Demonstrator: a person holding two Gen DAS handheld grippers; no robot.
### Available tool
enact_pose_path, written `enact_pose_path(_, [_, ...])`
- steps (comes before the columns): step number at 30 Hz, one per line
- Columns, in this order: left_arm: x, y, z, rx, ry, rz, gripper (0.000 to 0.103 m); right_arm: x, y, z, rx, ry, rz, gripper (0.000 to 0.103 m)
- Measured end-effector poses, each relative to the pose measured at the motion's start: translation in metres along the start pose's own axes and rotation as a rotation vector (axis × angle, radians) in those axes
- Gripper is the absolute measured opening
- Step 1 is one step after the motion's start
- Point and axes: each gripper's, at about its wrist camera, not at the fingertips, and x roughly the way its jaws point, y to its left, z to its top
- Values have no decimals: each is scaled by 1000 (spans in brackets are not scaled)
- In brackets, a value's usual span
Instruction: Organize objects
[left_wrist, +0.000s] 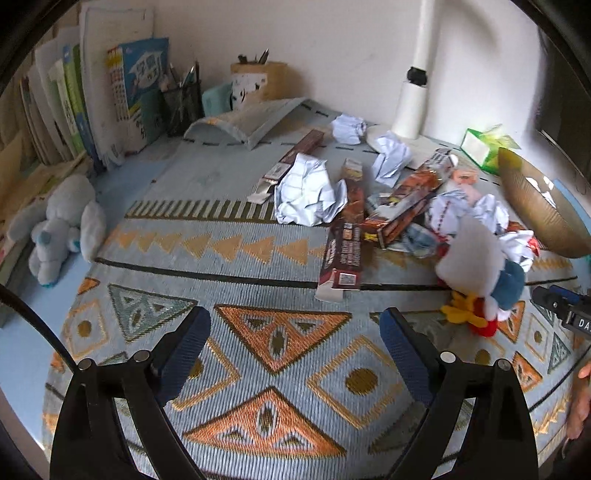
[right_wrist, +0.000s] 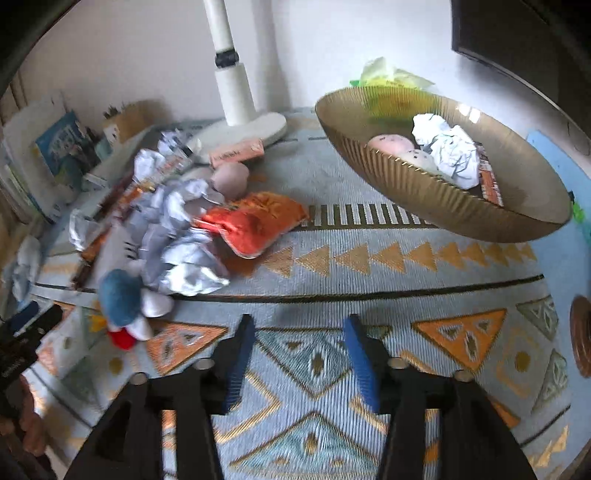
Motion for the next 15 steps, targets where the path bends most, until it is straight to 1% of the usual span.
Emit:
enact_pose_path(2, [5, 2, 2, -11, 26, -9, 93, 3, 3, 3, -21, -16, -33, 63])
enact_pose_path(3, [8, 3, 2, -16, 41, -9, 93, 5, 6, 5, -37, -16, -48, 69])
enact_pose_path(4, [11, 3, 1, -18, 62, -6, 93, 8, 9, 7, -48, -12, -57, 77])
enact_pose_path(5, [11, 1, 1, -8, 58, 0, 93, 13, 12, 8, -66, 6, -79, 82])
enact_pose_path(7, [13, -1, 0, 1, 67, 2, 96, 14, 14, 11, -77, 5, -137, 99])
enact_pose_path(8, [14, -3, 0, 10, 72, 6, 99, 15, 16, 11, -92, 1, -175, 103])
enact_pose_path(9, [16, -6, 0, 26, 84, 13, 103, 15, 16, 11, -106, -4, -199, 103])
enact_pose_path(10, [18, -9, 0, 45, 92, 23, 103, 15, 17, 11, -114, -7, -203, 103])
enact_pose_path(12, [17, -10, -1, 43, 89, 23, 103, 14, 16, 9, -128, -26, -201, 103])
enact_pose_path(13, [16, -9, -1, 40, 89, 17, 103, 14, 15, 7, -123, -38, -190, 103])
enact_pose_path(15, [16, -8, -1, 39, 89, 15, 103, 18, 2, 9, -67, -14, -115, 103])
